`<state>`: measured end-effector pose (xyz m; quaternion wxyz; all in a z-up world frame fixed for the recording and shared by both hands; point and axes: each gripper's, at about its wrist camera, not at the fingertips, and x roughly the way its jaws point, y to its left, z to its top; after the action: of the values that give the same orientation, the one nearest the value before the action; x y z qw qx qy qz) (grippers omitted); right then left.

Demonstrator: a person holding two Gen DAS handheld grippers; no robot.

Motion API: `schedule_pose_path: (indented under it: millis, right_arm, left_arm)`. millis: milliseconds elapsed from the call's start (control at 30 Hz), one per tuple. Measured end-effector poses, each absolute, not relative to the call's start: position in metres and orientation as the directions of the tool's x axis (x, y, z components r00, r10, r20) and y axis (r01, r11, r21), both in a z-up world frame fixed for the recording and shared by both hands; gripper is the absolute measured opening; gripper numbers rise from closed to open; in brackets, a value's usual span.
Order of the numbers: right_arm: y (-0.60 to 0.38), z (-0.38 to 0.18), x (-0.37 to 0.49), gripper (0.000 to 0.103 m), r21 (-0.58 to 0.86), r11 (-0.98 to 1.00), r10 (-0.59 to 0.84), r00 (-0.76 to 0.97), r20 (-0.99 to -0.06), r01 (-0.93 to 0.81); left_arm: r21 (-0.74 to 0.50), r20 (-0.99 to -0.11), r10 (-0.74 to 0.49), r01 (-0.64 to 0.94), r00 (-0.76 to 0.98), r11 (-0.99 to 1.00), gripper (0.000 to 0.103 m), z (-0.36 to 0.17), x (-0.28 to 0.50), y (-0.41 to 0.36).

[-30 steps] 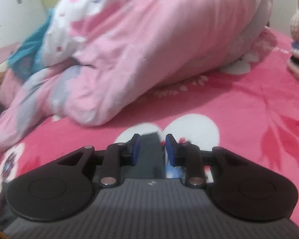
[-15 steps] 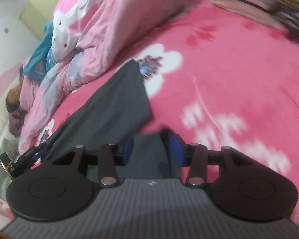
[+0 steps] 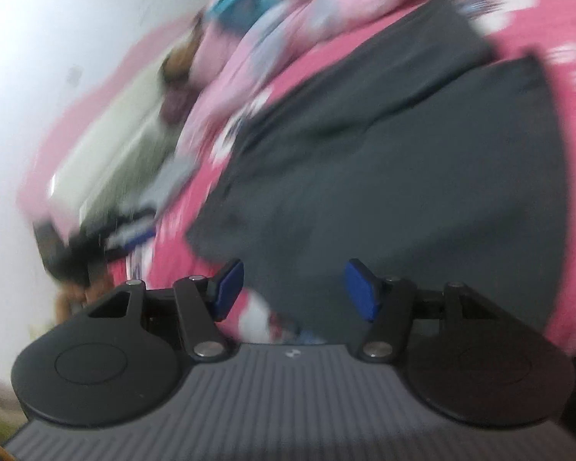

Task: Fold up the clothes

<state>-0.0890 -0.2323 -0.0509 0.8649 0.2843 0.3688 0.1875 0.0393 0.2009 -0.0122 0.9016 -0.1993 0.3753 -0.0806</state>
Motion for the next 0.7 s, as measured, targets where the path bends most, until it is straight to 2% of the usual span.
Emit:
schedule_pose_path:
  millis: [100,233,333,433,500,567,700]
  right_arm:
    - [-0.204,-0.063,-0.084,0.058,0.643,0.749,0.585,0.615,-0.529,-0.159]
    - [-0.21,-0.095,-0.09,0.058,0.806,0.592,0.625,0.62,-0.475,0.021]
    - [-0.22,-0.109,-0.103,0.058,0.817,0.56,0.575,0.647,-0.5,0.134]
    - [-0.232,-0.108,-0.114,0.049,0.812,0.551,0.5,0.702,-0.508,0.195]
    - [-0.243,-0.102,-0.116,0.04,0.829,0.519,0.456,0.752,-0.476,0.209]
    - [-0.255,-0.095,-0.12,0.037,0.848,0.488,0.412,0.801,-0.433,0.207]
    - [-0.271,-0.084,-0.137,0.037,0.893,0.418,0.34,0.883,-0.324,0.167]
  left_arm:
    - [-0.48,-0.651,-0.317,-0.05,0.69,0.876,0.071,-0.034,0.034,0.206]
    - [-0.545,-0.634,-0.36,-0.065,0.685,0.836,0.064,-0.056,0.04,0.203]
    - [-0.566,-0.628,-0.382,-0.06,0.678,0.823,0.056,-0.067,0.048,0.196]
    - [-0.57,-0.622,-0.387,-0.055,0.681,0.82,0.044,-0.07,0.053,0.193]
    - [-0.576,-0.615,-0.389,-0.054,0.686,0.816,0.029,-0.069,0.055,0.192]
    - [-0.582,-0.609,-0.391,-0.053,0.69,0.812,0.022,-0.068,0.057,0.192]
    - [-0.597,-0.599,-0.394,-0.061,0.698,0.8,0.018,-0.069,0.06,0.193]
